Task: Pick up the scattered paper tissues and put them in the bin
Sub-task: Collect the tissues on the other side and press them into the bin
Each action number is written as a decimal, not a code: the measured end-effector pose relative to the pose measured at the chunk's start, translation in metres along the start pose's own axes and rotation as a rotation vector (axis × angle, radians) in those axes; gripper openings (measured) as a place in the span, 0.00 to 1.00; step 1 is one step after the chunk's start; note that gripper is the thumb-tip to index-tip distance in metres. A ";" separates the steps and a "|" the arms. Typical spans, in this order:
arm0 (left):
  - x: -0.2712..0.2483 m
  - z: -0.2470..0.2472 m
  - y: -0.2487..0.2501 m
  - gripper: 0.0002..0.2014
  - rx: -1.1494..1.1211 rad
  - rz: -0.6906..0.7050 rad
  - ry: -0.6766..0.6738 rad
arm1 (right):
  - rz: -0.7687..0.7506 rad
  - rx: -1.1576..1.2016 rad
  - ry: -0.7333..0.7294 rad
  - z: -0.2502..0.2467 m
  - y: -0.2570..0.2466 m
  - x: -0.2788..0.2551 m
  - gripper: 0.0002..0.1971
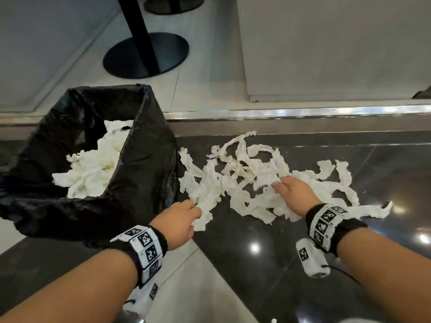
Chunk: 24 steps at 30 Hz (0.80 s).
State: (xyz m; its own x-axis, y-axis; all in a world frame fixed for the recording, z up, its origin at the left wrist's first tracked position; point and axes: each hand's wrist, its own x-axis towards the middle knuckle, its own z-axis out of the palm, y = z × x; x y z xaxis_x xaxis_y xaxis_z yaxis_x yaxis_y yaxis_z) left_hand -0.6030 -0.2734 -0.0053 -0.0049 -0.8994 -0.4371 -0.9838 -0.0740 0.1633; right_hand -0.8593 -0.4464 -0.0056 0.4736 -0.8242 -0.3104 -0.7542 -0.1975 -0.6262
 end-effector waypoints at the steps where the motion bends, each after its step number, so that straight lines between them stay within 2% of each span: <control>1: 0.010 0.009 -0.002 0.18 0.001 -0.028 0.006 | -0.018 -0.009 -0.011 -0.002 -0.005 -0.003 0.18; 5: 0.049 0.045 -0.014 0.35 0.001 -0.118 -0.052 | -0.086 -0.050 0.024 -0.015 -0.005 -0.032 0.36; 7: 0.063 0.060 -0.018 0.39 -0.060 -0.182 -0.110 | -0.078 -0.042 0.078 -0.028 0.000 -0.048 0.40; 10: 0.072 0.074 -0.018 0.29 -0.126 -0.226 -0.068 | 0.006 0.011 0.151 -0.041 0.000 -0.068 0.35; 13: 0.076 0.071 -0.011 0.18 -0.168 -0.189 -0.037 | 0.073 0.011 0.183 -0.039 -0.005 -0.072 0.35; 16: 0.071 0.056 -0.005 0.16 -0.240 -0.125 -0.006 | 0.096 -0.017 0.190 -0.028 -0.011 -0.061 0.19; 18: 0.061 0.047 -0.005 0.11 -0.271 -0.083 0.042 | 0.097 -0.007 0.155 -0.018 -0.019 -0.051 0.07; 19: 0.054 0.044 -0.006 0.08 -0.292 -0.065 0.064 | 0.103 -0.005 0.123 -0.011 -0.020 -0.044 0.12; 21: 0.037 0.041 -0.010 0.08 -0.350 -0.049 0.084 | 0.087 -0.100 0.076 0.005 -0.020 -0.027 0.24; 24: 0.006 0.036 -0.018 0.07 -0.383 -0.041 0.082 | 0.055 -0.314 -0.061 0.040 -0.014 0.000 0.33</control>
State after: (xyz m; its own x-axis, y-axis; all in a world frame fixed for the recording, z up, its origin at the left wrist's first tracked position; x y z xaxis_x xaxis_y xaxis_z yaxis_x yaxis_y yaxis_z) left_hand -0.5914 -0.2623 -0.0425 0.0624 -0.9227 -0.3803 -0.8447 -0.2518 0.4723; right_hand -0.8310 -0.4225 -0.0253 0.4472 -0.8068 -0.3860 -0.8785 -0.3151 -0.3592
